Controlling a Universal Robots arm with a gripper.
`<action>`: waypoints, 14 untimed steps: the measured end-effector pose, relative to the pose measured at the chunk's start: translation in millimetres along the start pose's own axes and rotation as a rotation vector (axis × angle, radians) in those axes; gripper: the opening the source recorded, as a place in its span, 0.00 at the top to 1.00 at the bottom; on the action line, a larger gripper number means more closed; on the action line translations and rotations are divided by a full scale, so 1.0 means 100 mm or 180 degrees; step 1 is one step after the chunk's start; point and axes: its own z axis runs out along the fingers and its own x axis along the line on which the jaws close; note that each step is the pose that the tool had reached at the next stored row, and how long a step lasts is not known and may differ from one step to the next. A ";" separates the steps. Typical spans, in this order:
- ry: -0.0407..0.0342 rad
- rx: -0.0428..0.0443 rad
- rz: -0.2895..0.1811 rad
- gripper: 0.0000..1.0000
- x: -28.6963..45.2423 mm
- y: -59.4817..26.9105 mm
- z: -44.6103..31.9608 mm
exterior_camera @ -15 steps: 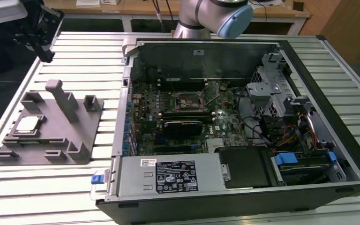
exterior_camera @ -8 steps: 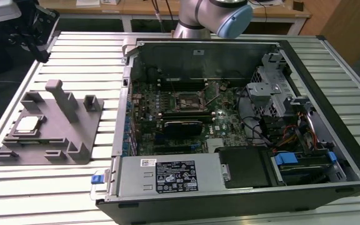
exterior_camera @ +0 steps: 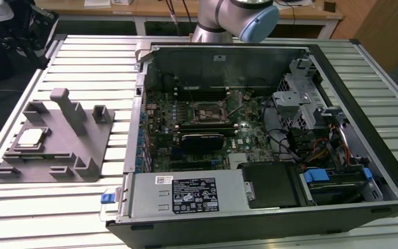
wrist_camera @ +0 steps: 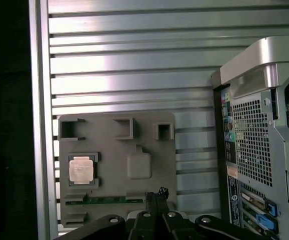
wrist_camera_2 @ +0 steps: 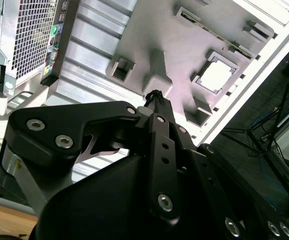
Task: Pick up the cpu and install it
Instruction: 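Reach for the cpu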
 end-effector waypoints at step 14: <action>-0.0002 0.0000 0.0000 0.89 0.200 -0.016 -0.007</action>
